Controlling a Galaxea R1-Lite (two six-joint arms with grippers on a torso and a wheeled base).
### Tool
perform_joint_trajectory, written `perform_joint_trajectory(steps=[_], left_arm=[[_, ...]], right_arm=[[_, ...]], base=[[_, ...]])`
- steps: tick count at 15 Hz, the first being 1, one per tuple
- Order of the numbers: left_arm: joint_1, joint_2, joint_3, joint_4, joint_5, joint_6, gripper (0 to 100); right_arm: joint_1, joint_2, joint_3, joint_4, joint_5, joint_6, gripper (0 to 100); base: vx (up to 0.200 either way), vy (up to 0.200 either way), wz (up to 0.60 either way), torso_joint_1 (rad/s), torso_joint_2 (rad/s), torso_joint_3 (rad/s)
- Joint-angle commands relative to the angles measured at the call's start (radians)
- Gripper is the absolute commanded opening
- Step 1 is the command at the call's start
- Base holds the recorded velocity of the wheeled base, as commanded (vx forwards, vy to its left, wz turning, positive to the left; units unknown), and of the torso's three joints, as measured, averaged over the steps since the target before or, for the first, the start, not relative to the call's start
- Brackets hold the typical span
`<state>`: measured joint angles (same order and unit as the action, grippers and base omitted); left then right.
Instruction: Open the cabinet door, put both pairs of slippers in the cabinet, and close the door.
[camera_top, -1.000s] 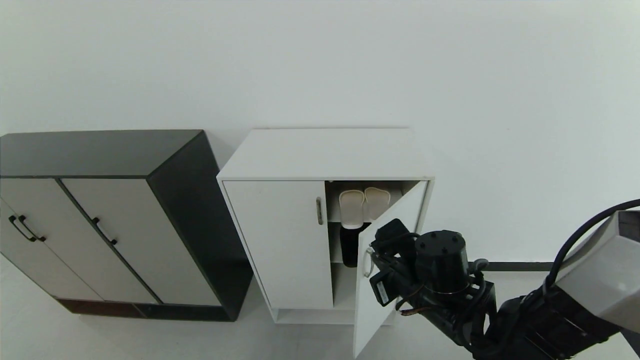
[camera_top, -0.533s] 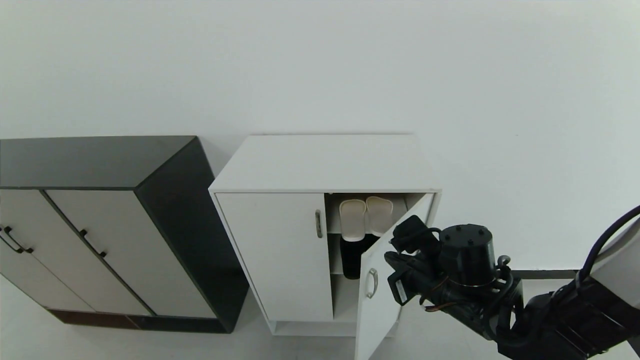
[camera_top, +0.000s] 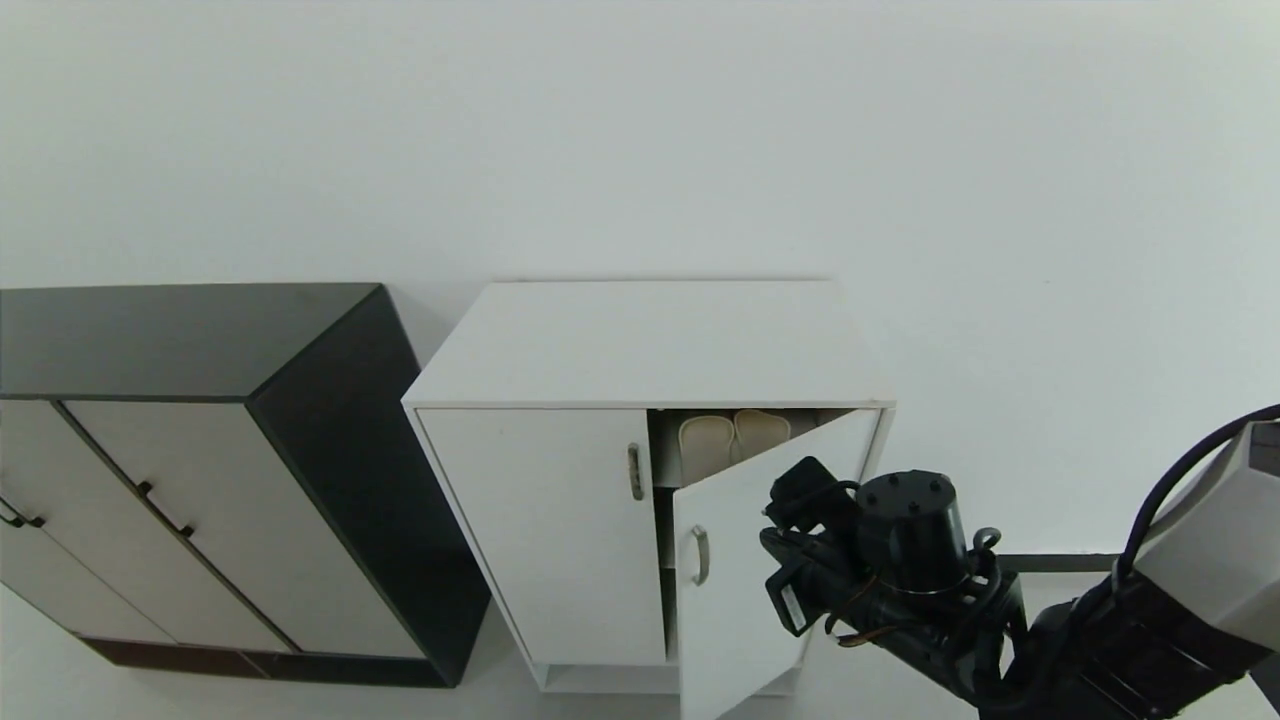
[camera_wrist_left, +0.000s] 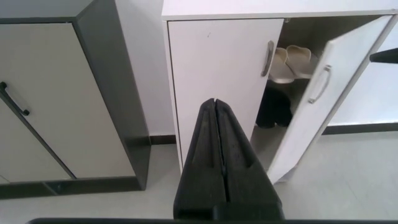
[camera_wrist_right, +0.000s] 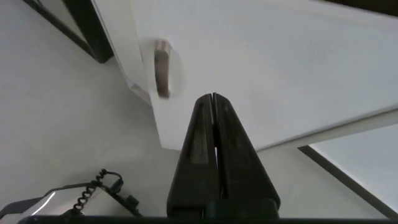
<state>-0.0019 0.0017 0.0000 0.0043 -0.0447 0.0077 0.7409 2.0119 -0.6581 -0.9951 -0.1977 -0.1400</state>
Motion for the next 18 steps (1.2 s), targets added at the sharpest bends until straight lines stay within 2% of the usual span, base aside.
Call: perform_joint_trajectory(steps=[1, 4, 9, 18], left_arm=[[0.000, 0.000, 0.000, 0.000, 0.000, 0.000, 0], [0.000, 0.000, 0.000, 0.000, 0.000, 0.000, 0], [0.000, 0.000, 0.000, 0.000, 0.000, 0.002, 0], [0.000, 0.000, 0.000, 0.000, 0.000, 0.000, 0]], right_arm=[[0.000, 0.033, -0.017, -0.002, 0.000, 0.000, 0], [-0.012, 0.096, -0.101, -0.004, 0.001, 0.008, 0], [-0.098, 0.171, -0.221, -0.017, 0.023, 0.019, 0], [-0.138, 0.288, -0.443, -0.014, 0.021, 0.031, 0]], base=[[0.000, 0.000, 0.00, 0.000, 0.00, 0.000], [0.000, 0.000, 0.00, 0.000, 0.00, 0.000], [0.000, 0.000, 0.00, 0.000, 0.00, 0.000], [0.000, 0.000, 0.00, 0.000, 0.00, 0.000]])
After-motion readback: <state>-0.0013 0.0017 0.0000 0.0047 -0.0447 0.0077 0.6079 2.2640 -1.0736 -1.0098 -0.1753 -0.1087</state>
